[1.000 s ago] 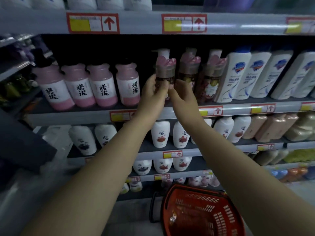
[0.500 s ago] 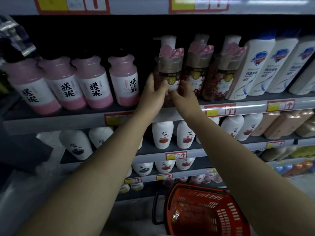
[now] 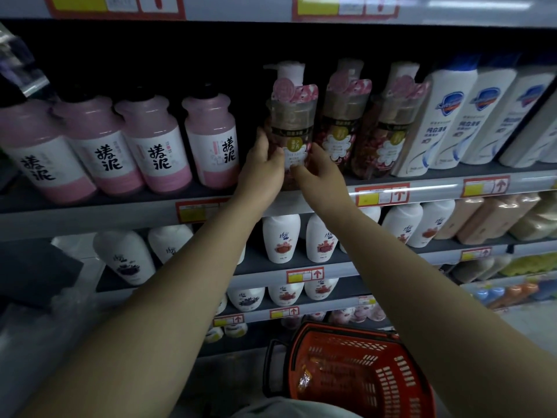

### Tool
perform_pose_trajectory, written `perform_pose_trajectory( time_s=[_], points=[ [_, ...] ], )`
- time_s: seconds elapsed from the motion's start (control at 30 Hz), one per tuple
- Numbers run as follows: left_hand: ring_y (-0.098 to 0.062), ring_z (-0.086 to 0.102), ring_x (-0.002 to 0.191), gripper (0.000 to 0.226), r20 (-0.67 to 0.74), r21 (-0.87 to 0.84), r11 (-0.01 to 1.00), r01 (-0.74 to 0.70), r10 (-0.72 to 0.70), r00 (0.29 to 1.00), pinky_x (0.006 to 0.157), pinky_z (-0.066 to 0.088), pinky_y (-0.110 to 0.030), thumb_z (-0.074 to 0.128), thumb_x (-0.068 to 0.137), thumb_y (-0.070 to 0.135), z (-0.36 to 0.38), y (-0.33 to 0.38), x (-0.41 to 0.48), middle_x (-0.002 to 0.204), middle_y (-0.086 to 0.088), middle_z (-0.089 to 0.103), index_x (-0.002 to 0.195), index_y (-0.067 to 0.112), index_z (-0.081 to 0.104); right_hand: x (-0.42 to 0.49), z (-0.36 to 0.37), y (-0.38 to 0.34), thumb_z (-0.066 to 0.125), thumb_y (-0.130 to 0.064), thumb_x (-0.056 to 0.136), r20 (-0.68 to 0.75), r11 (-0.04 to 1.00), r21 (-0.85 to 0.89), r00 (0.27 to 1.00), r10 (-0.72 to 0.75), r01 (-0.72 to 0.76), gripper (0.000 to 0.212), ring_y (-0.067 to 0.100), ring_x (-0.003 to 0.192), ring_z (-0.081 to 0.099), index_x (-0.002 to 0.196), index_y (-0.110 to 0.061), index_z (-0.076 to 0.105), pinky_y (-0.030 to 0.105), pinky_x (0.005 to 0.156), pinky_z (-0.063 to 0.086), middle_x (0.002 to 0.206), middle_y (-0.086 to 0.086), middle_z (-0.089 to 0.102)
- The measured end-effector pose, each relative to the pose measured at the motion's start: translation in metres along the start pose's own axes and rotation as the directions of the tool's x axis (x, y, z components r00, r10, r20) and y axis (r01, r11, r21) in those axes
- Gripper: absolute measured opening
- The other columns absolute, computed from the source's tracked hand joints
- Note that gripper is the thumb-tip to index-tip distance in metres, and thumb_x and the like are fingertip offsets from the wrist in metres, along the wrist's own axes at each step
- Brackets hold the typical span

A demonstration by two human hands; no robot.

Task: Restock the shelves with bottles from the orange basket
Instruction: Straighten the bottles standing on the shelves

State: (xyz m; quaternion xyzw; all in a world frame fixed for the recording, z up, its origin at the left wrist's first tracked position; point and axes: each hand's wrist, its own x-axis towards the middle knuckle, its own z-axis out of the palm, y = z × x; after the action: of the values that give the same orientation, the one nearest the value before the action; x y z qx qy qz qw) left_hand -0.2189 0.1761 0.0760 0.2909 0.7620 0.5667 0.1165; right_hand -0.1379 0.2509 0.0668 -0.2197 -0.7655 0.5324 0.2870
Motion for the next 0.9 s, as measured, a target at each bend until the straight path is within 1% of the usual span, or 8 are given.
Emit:
perform_pose_trajectory(
  time_s=[0.07,0.17,0.3,0.37,0.47,0.57,0.73,0.9],
  points=[
    [-0.020,0.036,0.138,0.061,-0.005,-0.025,0.999,0.034,-0.034,0.999,0.112,0.029,-0.028,0.039,0.100,0.021,0.004,0.003,-0.002,0.154,-0.006,0.033,0.154,0.020,0.011,-0.002,-0.001,0.000,0.052,-0.009,0.088,0.010,1.000,0.018,1.000,-0.006,0.006,0.033,-0.003,0.095,0.060,0.119,-0.018,0.058,0.005,0.077,0.045,0.104,-0.010,0.067],
    [-0.020,0.023,0.143,0.064,-0.093,-0.011,0.996,0.087,-0.088,0.992,0.109,0.022,-0.022,0.040,0.100,0.019,0.017,0.012,-0.015,0.158,-0.008,0.017,0.154,0.015,0.007,-0.002,-0.004,0.002,0.055,-0.016,0.088,0.047,0.998,0.057,0.999,0.014,-0.017,0.035,0.006,0.103,0.062,0.122,-0.019,0.056,0.023,0.092,0.050,0.109,-0.007,0.067],
    [-0.020,0.038,0.127,0.051,-0.379,-0.026,0.995,-0.093,0.076,0.922,0.098,0.028,-0.006,0.046,0.092,0.003,0.046,0.022,-0.048,0.141,-0.014,0.031,0.141,0.007,0.035,-0.003,-0.016,0.001,0.058,-0.012,0.088,-0.003,0.990,0.133,0.999,0.042,-0.041,0.038,0.010,0.107,0.058,0.125,-0.015,0.048,0.024,0.091,0.048,0.114,-0.003,0.061],
    [-0.015,0.046,0.114,0.038,-0.348,-0.048,0.986,-0.158,0.132,0.928,0.089,0.031,0.001,0.042,0.093,0.001,0.060,0.026,-0.055,0.130,-0.013,0.041,0.130,0.006,0.048,-0.002,-0.027,0.002,0.056,-0.007,0.089,-0.055,0.991,0.131,0.998,0.041,-0.033,0.044,0.011,0.110,0.055,0.131,-0.011,0.043,0.019,0.089,0.044,0.117,-0.001,0.055],
    [-0.014,0.046,0.120,0.035,-0.229,-0.055,0.991,-0.125,0.109,0.967,0.103,0.036,-0.018,0.040,0.096,0.006,0.073,0.033,-0.046,0.131,-0.009,0.047,0.130,0.008,0.051,0.004,-0.043,0.006,0.059,-0.012,0.087,-0.141,0.996,0.090,0.989,0.039,-0.026,0.049,0.016,0.113,0.056,0.133,-0.011,0.041,0.022,0.090,0.048,0.127,0.007,0.052],
    [-0.019,0.034,0.137,0.048,-0.171,-0.056,0.996,-0.063,0.053,0.984,0.114,0.027,-0.030,0.041,0.096,0.009,0.082,0.042,-0.035,0.147,-0.010,0.036,0.144,0.011,0.035,0.009,-0.055,0.011,0.058,-0.014,0.087,-0.133,0.993,0.101,0.988,0.076,-0.063,0.045,0.017,0.111,0.058,0.130,-0.011,0.044,0.031,0.093,0.050,0.124,0.007,0.056],
    [-0.016,0.012,0.147,0.069,0.003,-0.021,0.996,0.088,-0.088,0.996,0.118,0.013,-0.029,0.042,0.098,0.018,0.090,0.053,-0.024,0.161,-0.002,0.008,0.154,0.020,0.002,0.013,-0.065,0.018,0.053,-0.016,0.094,-0.017,0.997,0.019,0.997,0.079,-0.078,0.046,0.011,0.100,0.055,0.136,-0.004,0.039,0.022,0.079,0.041,0.120,0.005,0.060],
    [-0.017,0.008,0.148,0.076,0.039,-0.120,0.974,0.191,-0.188,0.981,0.120,0.011,-0.033,0.046,0.097,0.023,0.097,0.056,-0.014,0.162,-0.002,0.003,0.153,0.021,-0.005,0.024,-0.069,0.021,0.051,-0.016,0.096,0.063,0.994,-0.034,0.992,0.110,-0.108,0.065,0.018,0.124,0.050,0.150,-0.005,0.017,0.022,0.089,0.038,0.140,0.007,0.049]
  ],
)
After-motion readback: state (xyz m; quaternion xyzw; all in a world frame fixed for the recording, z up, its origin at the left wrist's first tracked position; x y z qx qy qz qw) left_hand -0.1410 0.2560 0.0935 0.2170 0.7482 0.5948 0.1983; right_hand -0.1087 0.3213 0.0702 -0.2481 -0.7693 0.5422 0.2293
